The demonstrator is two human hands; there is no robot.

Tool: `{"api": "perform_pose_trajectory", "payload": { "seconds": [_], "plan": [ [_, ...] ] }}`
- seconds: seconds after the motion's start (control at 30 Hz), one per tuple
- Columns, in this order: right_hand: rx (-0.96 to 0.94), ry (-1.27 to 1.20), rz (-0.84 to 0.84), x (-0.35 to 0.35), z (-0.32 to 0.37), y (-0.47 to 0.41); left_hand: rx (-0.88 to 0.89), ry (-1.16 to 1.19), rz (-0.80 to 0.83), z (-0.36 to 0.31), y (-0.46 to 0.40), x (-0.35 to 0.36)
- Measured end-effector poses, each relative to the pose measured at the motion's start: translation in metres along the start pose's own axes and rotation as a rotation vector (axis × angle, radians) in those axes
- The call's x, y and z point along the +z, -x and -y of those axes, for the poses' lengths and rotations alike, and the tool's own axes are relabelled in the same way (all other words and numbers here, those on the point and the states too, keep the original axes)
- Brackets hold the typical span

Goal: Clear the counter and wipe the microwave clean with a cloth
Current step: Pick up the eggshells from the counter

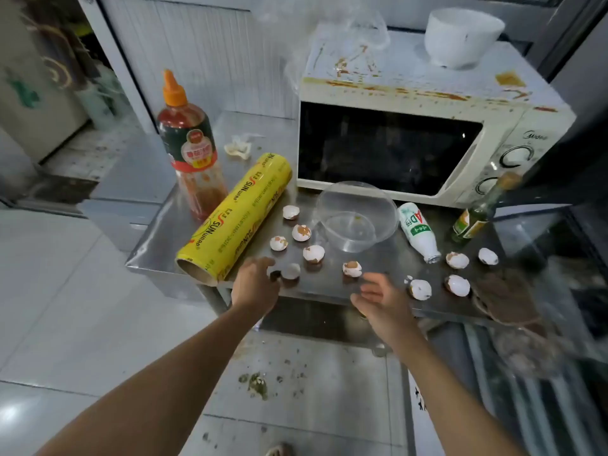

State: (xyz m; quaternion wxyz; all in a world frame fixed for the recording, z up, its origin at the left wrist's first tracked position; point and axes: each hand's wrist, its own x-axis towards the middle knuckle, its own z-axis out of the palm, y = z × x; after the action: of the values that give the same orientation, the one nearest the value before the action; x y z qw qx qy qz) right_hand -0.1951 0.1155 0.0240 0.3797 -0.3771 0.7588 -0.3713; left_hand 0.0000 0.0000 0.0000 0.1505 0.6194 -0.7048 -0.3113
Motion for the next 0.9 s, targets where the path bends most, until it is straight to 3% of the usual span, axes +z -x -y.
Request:
{"api": "perform_pose_trajectory", "payload": {
  "seconds": [0.27, 0.43, 0.6, 0.77, 0.9],
  "plan": [
    [0.018, -0.058, -0.045, 0.003, -0.009, -0.02, 0.029, -0.162, -0.001, 0.001, -0.025, 0.007],
    [-0.012, -0.058, -0.042, 0.001, -0.012, -0.027, -0.025, -0.033, -0.055, -0.002, -0.021, 0.003],
    [-0.004, -0.08, -0.036, -0.004, -0.011, -0.034, 0.133, 0.091, -0.154, -0.018, -0.017, -0.001],
    [-0.003, -0.054, -0.083, -0.016, -0.011, -0.035, 0.065, -0.029, -0.018, -0.025, -0.018, 0.013],
    [-0.001, -0.049, -0.142, -0.031, -0.015, -0.033, 0.096, -0.083, -0.068, -0.026, -0.014, 0.017]
  ]
}}
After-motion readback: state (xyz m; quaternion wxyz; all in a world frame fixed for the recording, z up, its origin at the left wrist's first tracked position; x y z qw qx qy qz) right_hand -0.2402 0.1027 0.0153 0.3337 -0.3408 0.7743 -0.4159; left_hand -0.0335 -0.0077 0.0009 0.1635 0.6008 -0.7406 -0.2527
